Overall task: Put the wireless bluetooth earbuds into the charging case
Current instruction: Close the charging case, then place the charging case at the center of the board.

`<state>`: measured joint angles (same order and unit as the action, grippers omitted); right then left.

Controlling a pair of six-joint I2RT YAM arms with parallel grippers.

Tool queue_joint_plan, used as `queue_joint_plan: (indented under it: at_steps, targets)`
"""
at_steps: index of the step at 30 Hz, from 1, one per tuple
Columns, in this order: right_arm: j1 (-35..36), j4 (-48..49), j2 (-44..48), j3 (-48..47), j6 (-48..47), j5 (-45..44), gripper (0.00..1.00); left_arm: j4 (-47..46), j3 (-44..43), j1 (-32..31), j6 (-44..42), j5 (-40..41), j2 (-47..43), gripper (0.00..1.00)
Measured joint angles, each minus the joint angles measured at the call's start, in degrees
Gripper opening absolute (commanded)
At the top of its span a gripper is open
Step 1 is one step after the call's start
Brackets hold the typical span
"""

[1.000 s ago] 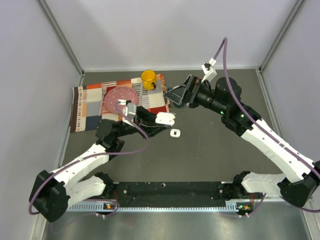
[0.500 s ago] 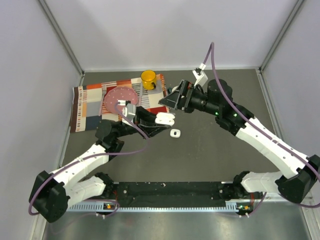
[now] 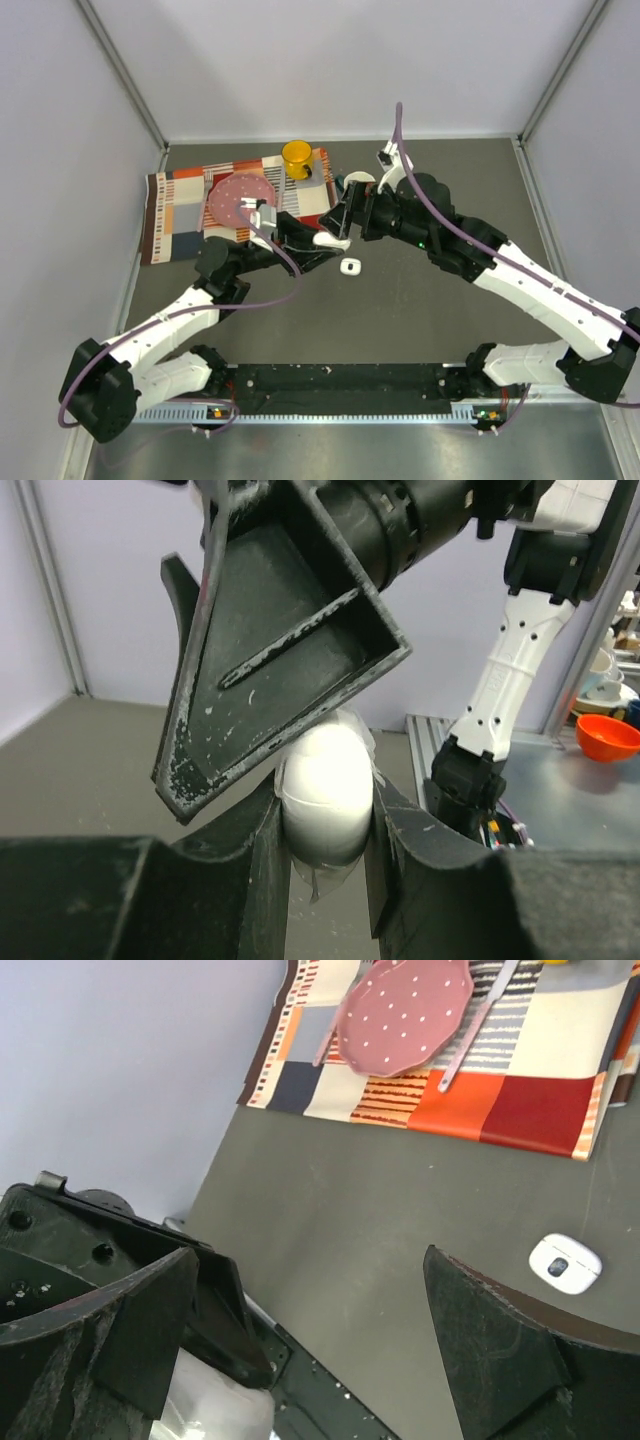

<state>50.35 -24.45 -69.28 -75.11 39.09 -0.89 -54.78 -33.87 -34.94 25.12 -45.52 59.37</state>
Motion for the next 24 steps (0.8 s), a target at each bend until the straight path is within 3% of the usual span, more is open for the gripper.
queue_joint_plan:
  at_steps: [6,24]
  targets:
    - [3.9,0.4,1.6,0.6,-3.1,-6.8,0.95,4.9,0.0,-0.2,-1.2,2.3,-0.3,0.00]
    - [5.1,-3.7,12.2,8.9,-2.0,-26.1,0.99,18.6,-2.8,1.2,3.6,11.6,-0.3,0.00]
